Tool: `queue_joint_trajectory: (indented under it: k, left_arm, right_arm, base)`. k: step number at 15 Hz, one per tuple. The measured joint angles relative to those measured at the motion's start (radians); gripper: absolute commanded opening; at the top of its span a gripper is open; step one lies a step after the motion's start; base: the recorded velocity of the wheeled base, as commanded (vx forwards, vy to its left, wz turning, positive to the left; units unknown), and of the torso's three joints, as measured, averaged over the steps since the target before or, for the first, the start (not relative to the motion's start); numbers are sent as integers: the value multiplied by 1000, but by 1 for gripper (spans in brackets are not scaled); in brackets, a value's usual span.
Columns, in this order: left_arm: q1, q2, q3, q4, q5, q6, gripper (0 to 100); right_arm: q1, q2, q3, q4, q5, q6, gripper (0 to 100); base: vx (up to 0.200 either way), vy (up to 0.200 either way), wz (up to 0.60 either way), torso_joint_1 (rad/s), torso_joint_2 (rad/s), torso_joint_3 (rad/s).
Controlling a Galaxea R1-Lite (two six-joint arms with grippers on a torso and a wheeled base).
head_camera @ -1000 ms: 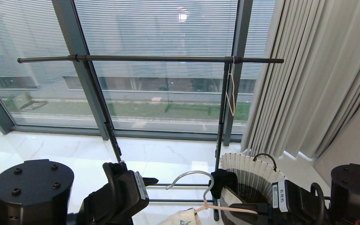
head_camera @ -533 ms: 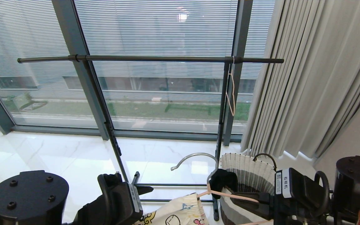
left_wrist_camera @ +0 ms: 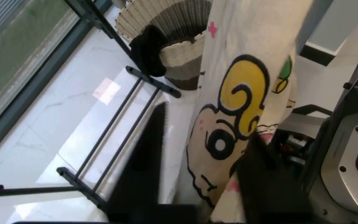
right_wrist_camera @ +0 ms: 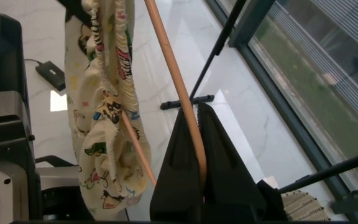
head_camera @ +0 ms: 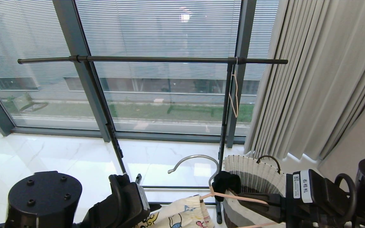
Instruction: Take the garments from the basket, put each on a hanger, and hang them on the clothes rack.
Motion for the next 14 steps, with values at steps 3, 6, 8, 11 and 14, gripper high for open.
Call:
queue_joint_trajectory:
  k: [3, 6, 8, 11, 14]
  left_arm:
    - [0, 0, -1, -16, 0, -3, 0]
    - [1, 1, 4, -79, 4, -3, 0]
    - [0, 1, 4, -94, 1, -4, 0]
    - [16, 1, 10, -94, 5, -3, 0]
    - [58, -3, 24, -93, 18, 1, 0]
  right_arm:
    - [3, -3, 6, -2, 0, 0, 0]
    - [3, -6, 10, -5, -3, -1, 100]
    - [5, -7, 11, -7, -19, 0, 100]
    - [0, -15, 16, -2, -65, 0, 100]
    - [-50, -24, 17, -1, -90, 0, 100]
  base:
    - [0, 0, 0, 0, 0, 0]
    - [0, 0, 0, 0, 0, 0]
    - [0, 0, 0, 0, 0, 0]
    - [0, 0, 0, 0, 0, 0]
    - [0, 0, 0, 0, 0, 0]
